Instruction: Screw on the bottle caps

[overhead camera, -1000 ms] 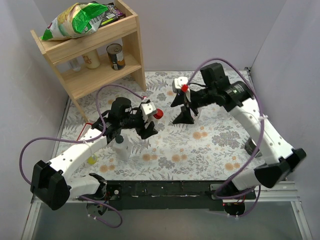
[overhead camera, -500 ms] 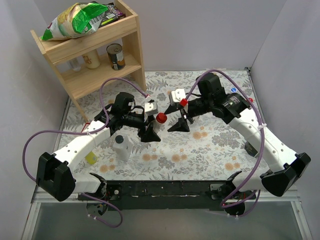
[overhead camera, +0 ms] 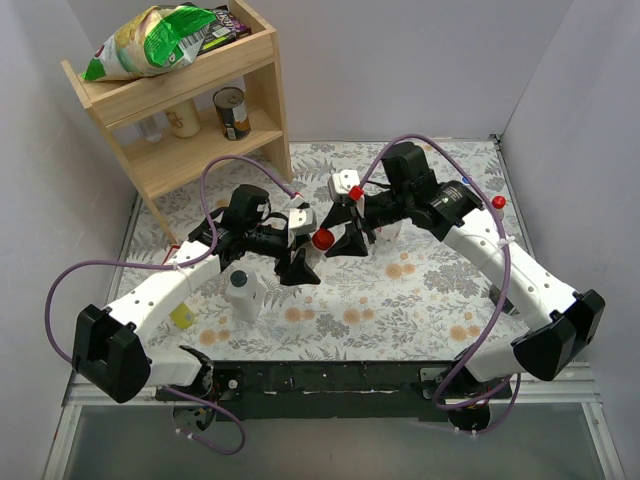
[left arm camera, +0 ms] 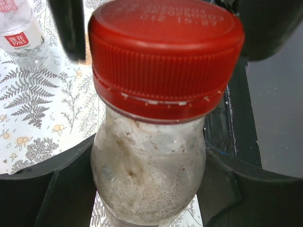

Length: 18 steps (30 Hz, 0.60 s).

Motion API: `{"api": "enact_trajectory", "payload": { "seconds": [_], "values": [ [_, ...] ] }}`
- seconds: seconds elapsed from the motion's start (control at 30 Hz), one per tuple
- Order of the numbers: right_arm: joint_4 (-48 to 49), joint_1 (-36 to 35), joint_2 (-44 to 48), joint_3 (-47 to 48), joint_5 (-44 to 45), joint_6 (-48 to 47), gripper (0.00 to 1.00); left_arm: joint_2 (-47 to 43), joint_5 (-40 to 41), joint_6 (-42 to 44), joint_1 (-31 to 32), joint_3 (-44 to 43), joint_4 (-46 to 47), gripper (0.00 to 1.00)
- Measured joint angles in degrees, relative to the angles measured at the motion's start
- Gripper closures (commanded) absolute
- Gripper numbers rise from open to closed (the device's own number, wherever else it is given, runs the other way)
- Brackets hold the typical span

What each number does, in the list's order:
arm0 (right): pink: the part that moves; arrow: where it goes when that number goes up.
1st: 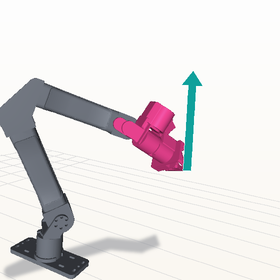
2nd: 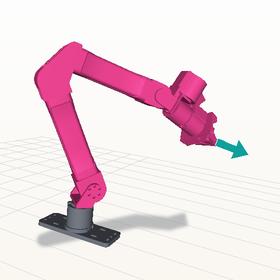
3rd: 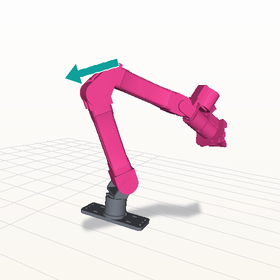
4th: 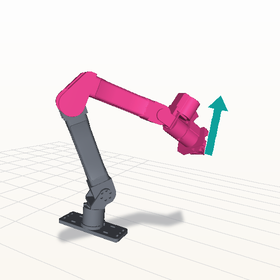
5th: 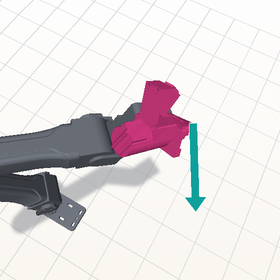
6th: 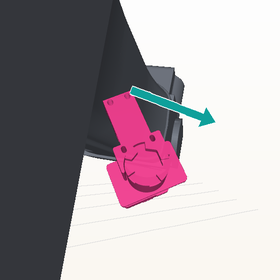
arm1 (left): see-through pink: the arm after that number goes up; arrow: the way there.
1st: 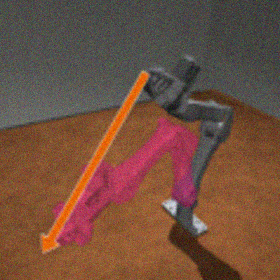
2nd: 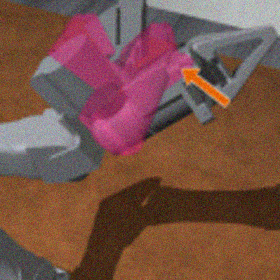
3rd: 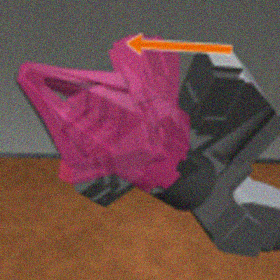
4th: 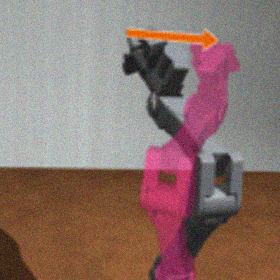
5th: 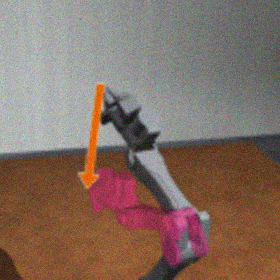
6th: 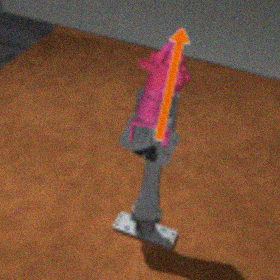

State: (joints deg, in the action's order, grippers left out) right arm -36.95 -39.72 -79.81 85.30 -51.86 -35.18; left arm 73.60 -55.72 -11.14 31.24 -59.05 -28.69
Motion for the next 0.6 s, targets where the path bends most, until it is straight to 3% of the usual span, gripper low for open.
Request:
{"api": "enact_trajectory", "payload": {
  "seconds": [0.17,0.43,0.6],
  "values": [
    [0.3,0.0,-1.7,0.0,-0.4,1.1,0.44,-0.1,0.0,0.9,0.0,-0.1,0.0,1.00],
    [3.3,0.4,-1.7,0.0,-0.7,4.2,0.39,-0.1,0.5,1.4,0.0,-0.3,0.1,1.00],
    [4.4,0.9,-1.7,0.0,-0.7,5.4,0.49,-0.1,0.8,1.5,0.0,-0.3,0.3,1.00]
  ]
}}
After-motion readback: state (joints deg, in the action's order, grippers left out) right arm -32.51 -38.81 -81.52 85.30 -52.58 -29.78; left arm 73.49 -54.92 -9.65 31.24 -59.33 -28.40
